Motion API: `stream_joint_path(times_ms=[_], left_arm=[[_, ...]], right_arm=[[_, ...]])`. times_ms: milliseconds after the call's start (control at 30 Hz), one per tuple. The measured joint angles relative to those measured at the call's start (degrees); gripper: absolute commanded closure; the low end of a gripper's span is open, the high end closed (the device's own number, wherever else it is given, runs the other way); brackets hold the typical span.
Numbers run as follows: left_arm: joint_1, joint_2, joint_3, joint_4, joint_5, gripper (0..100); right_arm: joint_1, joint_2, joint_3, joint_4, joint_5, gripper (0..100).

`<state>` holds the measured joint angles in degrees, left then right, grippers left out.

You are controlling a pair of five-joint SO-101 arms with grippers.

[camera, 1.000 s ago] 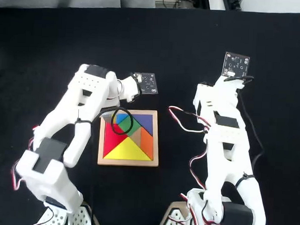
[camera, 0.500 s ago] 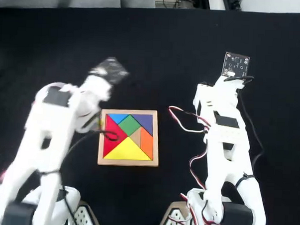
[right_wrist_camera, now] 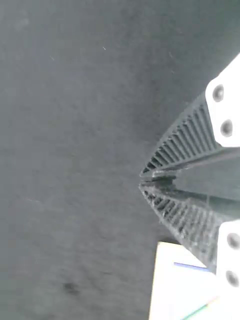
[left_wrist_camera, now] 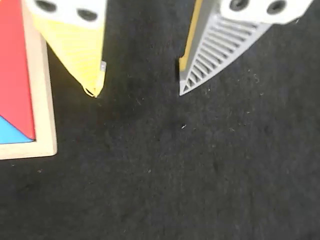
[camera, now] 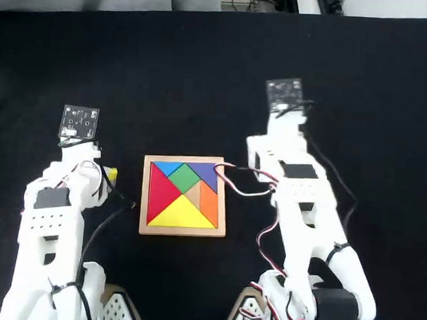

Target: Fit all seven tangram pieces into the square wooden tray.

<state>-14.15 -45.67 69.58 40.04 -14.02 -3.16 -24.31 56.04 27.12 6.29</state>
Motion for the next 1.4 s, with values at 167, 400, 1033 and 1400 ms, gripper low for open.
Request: stream_joint_path(times_ms=[167,400,1033,1400], left_arm=[[-2.46,5.71,2.29,-10.20,0.44,76],[0.53,13.98,2.29,-12.57,-0.88,76],[5.71,15.56,0.44,-4.13,-2.37,76],[6.24,15.56,0.44,-3.60,-2.37,76]], right_arm=[[-0.79,0.00,0.00,9.23,0.35,98.6],[-5.19,0.00,0.00,10.90,2.02,98.7],[-7.03,27.34,-20.04,15.03,2.20,98.7],[-10.29,27.69,-20.84,14.59,3.34,98.7]])
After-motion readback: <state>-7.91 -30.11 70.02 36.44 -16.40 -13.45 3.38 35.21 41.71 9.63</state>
